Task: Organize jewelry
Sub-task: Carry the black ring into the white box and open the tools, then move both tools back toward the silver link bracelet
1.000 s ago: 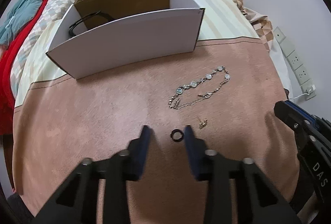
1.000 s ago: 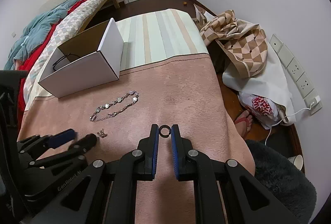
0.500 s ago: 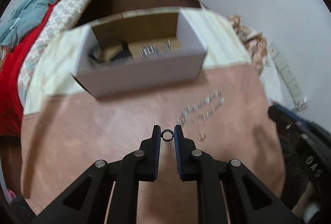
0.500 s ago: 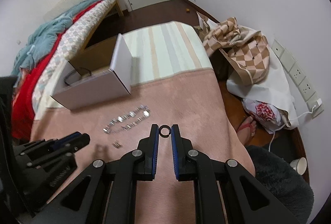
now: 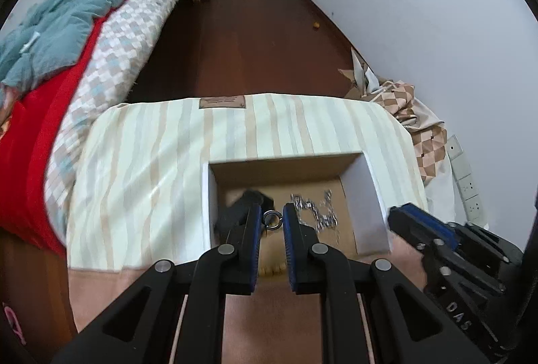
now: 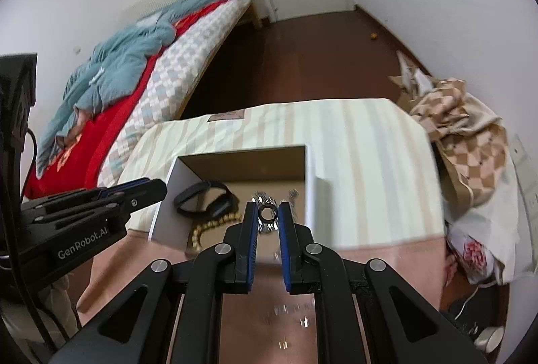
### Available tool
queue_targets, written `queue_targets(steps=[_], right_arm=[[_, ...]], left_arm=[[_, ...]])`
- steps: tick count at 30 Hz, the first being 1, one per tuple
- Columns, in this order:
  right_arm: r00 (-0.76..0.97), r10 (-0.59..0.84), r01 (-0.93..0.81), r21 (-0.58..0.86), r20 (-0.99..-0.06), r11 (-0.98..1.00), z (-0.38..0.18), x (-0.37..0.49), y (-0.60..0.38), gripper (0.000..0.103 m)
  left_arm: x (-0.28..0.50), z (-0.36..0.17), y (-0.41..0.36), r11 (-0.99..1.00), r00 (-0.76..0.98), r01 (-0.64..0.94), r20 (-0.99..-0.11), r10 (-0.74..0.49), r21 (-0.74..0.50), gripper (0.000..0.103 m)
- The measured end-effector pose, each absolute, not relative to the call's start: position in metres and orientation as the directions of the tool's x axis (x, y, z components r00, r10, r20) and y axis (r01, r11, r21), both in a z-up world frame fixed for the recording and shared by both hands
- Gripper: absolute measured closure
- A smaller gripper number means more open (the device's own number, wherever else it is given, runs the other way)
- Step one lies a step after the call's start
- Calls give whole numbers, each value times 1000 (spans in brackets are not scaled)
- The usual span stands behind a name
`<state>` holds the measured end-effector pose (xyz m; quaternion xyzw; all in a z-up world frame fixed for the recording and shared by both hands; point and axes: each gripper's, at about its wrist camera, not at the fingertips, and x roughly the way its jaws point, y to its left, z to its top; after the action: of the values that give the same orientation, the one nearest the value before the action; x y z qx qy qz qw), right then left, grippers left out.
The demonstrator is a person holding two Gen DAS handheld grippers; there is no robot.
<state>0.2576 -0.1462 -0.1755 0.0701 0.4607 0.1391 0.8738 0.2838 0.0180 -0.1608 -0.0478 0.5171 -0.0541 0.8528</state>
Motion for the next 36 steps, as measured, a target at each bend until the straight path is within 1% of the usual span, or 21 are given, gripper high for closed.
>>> queue_targets(steps=[2,6,13,14,15,16,17,18,20,21,24,25,27,28,29,30,32,34,36], right_arm=[[497,317,-194,253,-808,948,-183,281,-138,90],[433,324,-207,257,-841,944,-199,316,-129,90],[384,338,-205,277,-859,939,-214,341,-129,89],[391,331,-197,274,-859,941,-214,341,-131,87],[393,333,-195,277,-857,941,-213,341,-133,76],[396,335,-187,281,-855,941,-213,341,-135,69],[404,333,-177,285,-852,942,-211,340,-139,63],[415,339,-173,293,-844,940,-208,337,-142,63],[433,342,-163,300,-834,940,-201,333,-147,63],[448,333,-154,295,-830,943,-197,330,-150,63],[477,328,-140,298,-816,944,-187,319,-159,63],[486,321,-135,293,-813,946,-184,315,-161,63],[504,284,-128,255,-816,958,-178,306,-164,63],[519,241,-118,210,-820,970,-175,300,-165,62],[525,213,-112,181,-824,977,-174,295,-165,55],[525,184,-103,153,-831,983,-175,290,-164,45],[519,156,-98,123,-840,988,-176,283,-162,37],[518,116,-95,78,-848,992,-176,276,-158,28],[517,81,-92,38,-852,995,-175,268,-154,7]], left_arm=[[304,-169,22,983,424,43,-888,-179,-178,93],[330,-182,22,980,378,53,-904,-198,-193,93],[355,-185,24,975,351,27,-911,-218,-223,91],[355,-183,26,974,358,26,-908,-219,-225,90],[356,-180,27,975,367,25,-905,-214,-220,86],[356,-177,27,977,372,23,-906,-204,-210,82],[354,-174,28,980,385,23,-903,-193,-199,73],[353,-171,29,981,394,23,-900,-187,-194,61],[347,-166,32,986,417,16,-895,-158,-167,49],[343,-162,35,989,430,10,-892,-140,-151,47],[330,-156,40,993,455,-14,-885,-100,-119,46],[325,-154,42,995,468,-24,-880,-77,-100,43],[314,-152,45,997,487,-48,-873,-30,-61,10],[308,-151,48,997,496,-60,-868,-12,-49,7],[302,-151,49,997,503,-70,-864,1,-40,7],[296,-152,50,996,505,-82,-863,21,-24,6],[283,-155,50,995,502,-98,-863,56,7,3],[273,-157,49,995,505,-101,-860,68,20,3],[263,-159,49,993,504,-111,-859,87,36,2]])
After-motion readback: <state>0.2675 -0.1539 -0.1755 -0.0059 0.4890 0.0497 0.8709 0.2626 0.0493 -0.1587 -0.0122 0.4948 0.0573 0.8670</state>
